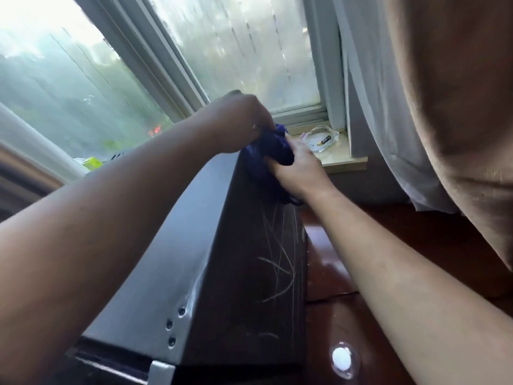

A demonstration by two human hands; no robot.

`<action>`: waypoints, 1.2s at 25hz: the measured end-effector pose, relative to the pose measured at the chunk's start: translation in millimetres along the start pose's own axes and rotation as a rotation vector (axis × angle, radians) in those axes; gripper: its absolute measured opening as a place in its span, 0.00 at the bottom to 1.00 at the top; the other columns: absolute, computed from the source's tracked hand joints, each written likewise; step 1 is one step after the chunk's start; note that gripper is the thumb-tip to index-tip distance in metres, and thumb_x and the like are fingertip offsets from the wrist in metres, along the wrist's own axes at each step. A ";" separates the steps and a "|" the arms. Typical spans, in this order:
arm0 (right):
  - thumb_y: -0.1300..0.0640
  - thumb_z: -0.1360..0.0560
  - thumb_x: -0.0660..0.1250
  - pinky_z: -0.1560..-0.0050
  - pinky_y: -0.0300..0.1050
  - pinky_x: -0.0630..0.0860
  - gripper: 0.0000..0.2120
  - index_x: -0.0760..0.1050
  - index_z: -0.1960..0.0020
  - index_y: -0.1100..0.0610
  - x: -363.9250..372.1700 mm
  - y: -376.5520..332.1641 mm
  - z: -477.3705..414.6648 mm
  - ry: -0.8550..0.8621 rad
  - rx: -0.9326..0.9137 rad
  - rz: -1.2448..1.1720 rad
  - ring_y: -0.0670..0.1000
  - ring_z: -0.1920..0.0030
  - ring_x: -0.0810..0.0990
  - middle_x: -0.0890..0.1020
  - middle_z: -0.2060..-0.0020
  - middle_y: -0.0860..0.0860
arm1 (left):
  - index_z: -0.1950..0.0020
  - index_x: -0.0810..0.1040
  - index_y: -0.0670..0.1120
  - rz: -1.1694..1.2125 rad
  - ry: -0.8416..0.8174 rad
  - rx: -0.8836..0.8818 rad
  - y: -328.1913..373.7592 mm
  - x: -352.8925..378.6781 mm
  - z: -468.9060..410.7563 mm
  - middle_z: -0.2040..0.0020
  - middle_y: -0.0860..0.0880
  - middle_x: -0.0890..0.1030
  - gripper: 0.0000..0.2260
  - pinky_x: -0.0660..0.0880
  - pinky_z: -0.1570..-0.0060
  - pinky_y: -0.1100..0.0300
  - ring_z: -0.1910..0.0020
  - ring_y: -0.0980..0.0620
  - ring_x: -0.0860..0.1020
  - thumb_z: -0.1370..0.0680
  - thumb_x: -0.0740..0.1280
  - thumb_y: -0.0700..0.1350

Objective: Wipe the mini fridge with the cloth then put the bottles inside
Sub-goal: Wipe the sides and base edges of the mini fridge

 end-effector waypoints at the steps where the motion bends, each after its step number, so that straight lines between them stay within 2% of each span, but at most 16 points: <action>1: 0.44 0.31 0.69 0.33 0.54 0.76 0.26 0.77 0.34 0.45 0.7 2.7 6.0 0.005 -0.001 -0.032 0.53 0.37 0.81 0.84 0.40 0.49 | 0.40 0.85 0.58 -0.022 -0.020 0.000 4.3 -1.4 5.0 0.46 0.51 0.86 0.17 0.77 0.41 0.47 0.43 0.46 0.79 0.22 0.65 0.41; 3: 0.41 0.33 0.70 0.35 0.53 0.78 0.26 0.78 0.35 0.44 2.0 4.3 29.1 0.015 0.007 -0.075 0.50 0.39 0.82 0.85 0.43 0.47 | 0.42 0.86 0.57 -0.016 -0.053 -0.011 11.8 -6.0 23.6 0.47 0.52 0.86 0.16 0.77 0.41 0.48 0.44 0.46 0.79 0.23 0.66 0.42; 5: 0.42 0.31 0.73 0.35 0.49 0.78 0.25 0.78 0.35 0.42 5.1 3.6 65.6 -0.006 0.003 -0.107 0.47 0.39 0.81 0.84 0.42 0.45 | 0.43 0.86 0.57 0.034 -0.069 -0.020 19.4 -10.3 56.3 0.48 0.55 0.87 0.14 0.77 0.41 0.53 0.46 0.50 0.80 0.24 0.67 0.42; 7: 0.45 0.31 0.76 0.35 0.41 0.75 0.28 0.77 0.32 0.43 6.3 1.1 105.7 -0.029 -0.032 -0.118 0.43 0.38 0.80 0.82 0.40 0.43 | 0.44 0.87 0.57 0.108 -0.055 -0.014 29.5 -11.9 95.3 0.50 0.58 0.87 0.14 0.73 0.43 0.66 0.51 0.61 0.80 0.24 0.70 0.42; 8: 0.46 0.31 0.77 0.35 0.37 0.74 0.29 0.76 0.30 0.45 6.1 -1.2 125.1 -0.042 -0.052 -0.112 0.41 0.38 0.79 0.81 0.39 0.42 | 0.44 0.87 0.57 0.137 -0.043 -0.012 35.4 -12.1 115.3 0.54 0.60 0.86 0.13 0.68 0.48 0.75 0.55 0.67 0.77 0.24 0.71 0.42; 9: 0.47 0.31 0.78 0.35 0.33 0.72 0.30 0.76 0.30 0.46 7.0 -3.8 143.4 -0.057 -0.084 -0.107 0.40 0.38 0.78 0.80 0.39 0.42 | 0.45 0.87 0.56 0.153 -0.035 -0.015 41.4 -12.7 137.1 0.59 0.64 0.83 0.12 0.62 0.52 0.83 0.59 0.72 0.75 0.24 0.72 0.42; 11: 0.48 0.32 0.79 0.37 0.25 0.69 0.31 0.77 0.30 0.48 8.8 -13.1 173.9 -0.079 -0.159 -0.085 0.37 0.39 0.77 0.80 0.39 0.43 | 0.47 0.87 0.57 0.166 -0.036 -0.023 50.7 -16.7 177.5 0.68 0.70 0.72 0.10 0.58 0.54 0.85 0.62 0.80 0.71 0.25 0.75 0.43; 13: 0.48 0.33 0.79 0.36 0.25 0.68 0.32 0.77 0.30 0.48 7.7 -31.0 196.7 -0.102 -0.245 -0.070 0.38 0.39 0.77 0.79 0.39 0.42 | 0.49 0.85 0.60 0.176 -0.028 -0.054 53.9 -28.5 213.8 0.69 0.71 0.73 0.08 0.62 0.55 0.81 0.62 0.73 0.73 0.25 0.74 0.48; 15: 0.49 0.33 0.78 0.31 0.37 0.72 0.33 0.77 0.28 0.47 5.0 -57.7 209.7 -0.146 -0.371 -0.027 0.44 0.36 0.78 0.78 0.37 0.43 | 0.50 0.83 0.60 0.215 0.004 -0.146 48.2 -38.3 249.1 0.64 0.66 0.77 0.07 0.66 0.58 0.73 0.63 0.62 0.75 0.27 0.70 0.57; 16: 0.49 0.32 0.77 0.31 0.42 0.73 0.32 0.77 0.28 0.46 5.7 -72.4 213.0 -0.180 -0.443 0.029 0.48 0.37 0.78 0.78 0.35 0.43 | 0.50 0.82 0.60 0.226 0.024 -0.188 42.8 -39.3 265.9 0.64 0.61 0.77 0.10 0.69 0.60 0.67 0.64 0.60 0.75 0.28 0.67 0.59; 18: 0.48 0.32 0.74 0.32 0.46 0.73 0.31 0.77 0.29 0.43 13.1 -98.1 217.7 -0.283 -0.565 0.173 0.53 0.40 0.78 0.78 0.34 0.43 | 0.50 0.78 0.60 0.229 0.057 -0.259 37.0 -34.8 295.8 0.66 0.56 0.74 0.10 0.70 0.64 0.60 0.66 0.60 0.74 0.29 0.65 0.60; 22: 0.47 0.31 0.72 0.38 0.54 0.76 0.28 0.76 0.31 0.41 40.1 -121.3 208.8 -0.401 -0.658 0.378 0.56 0.44 0.75 0.78 0.35 0.46 | 0.55 0.68 0.67 0.304 0.075 -0.366 35.6 -16.8 311.8 0.62 0.62 0.75 0.06 0.64 0.64 0.70 0.62 0.68 0.73 0.30 0.60 0.57; 24: 0.47 0.32 0.72 0.38 0.54 0.75 0.28 0.76 0.31 0.41 49.7 -123.0 193.9 -0.403 -0.640 0.404 0.56 0.44 0.75 0.78 0.36 0.47 | 0.56 0.72 0.61 0.296 0.103 -0.363 23.0 -8.9 301.0 0.67 0.58 0.73 0.06 0.64 0.64 0.71 0.63 0.62 0.71 0.30 0.59 0.56; 26: 0.47 0.33 0.71 0.35 0.52 0.73 0.28 0.77 0.33 0.43 51.5 -122.7 170.0 -0.378 -0.626 0.404 0.57 0.42 0.77 0.78 0.37 0.48 | 0.54 0.79 0.52 0.262 0.155 -0.336 5.4 -0.2 281.8 0.68 0.57 0.71 0.13 0.64 0.64 0.64 0.64 0.57 0.69 0.29 0.59 0.56; 27: 0.47 0.34 0.71 0.33 0.50 0.71 0.28 0.78 0.33 0.43 50.3 -121.6 154.1 -0.355 -0.622 0.410 0.58 0.41 0.77 0.78 0.38 0.48 | 0.53 0.81 0.49 0.254 0.176 -0.333 -4.9 4.9 267.8 0.66 0.56 0.73 0.15 0.64 0.62 0.59 0.62 0.54 0.73 0.28 0.60 0.56; 30: 0.45 0.35 0.67 0.29 0.48 0.67 0.28 0.78 0.34 0.43 40.3 -114.5 103.3 -0.255 -0.567 0.457 0.57 0.37 0.76 0.78 0.38 0.49 | 0.51 0.83 0.45 0.235 0.197 -0.312 -27.8 11.6 210.7 0.57 0.49 0.83 0.11 0.63 0.56 0.62 0.56 0.46 0.79 0.24 0.65 0.50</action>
Point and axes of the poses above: each hand's wrist, its own z-axis away from the middle knuckle, its own x-axis out of the palm, y = z × x, the point moved 4 cm from there along -z, towards the middle knuckle
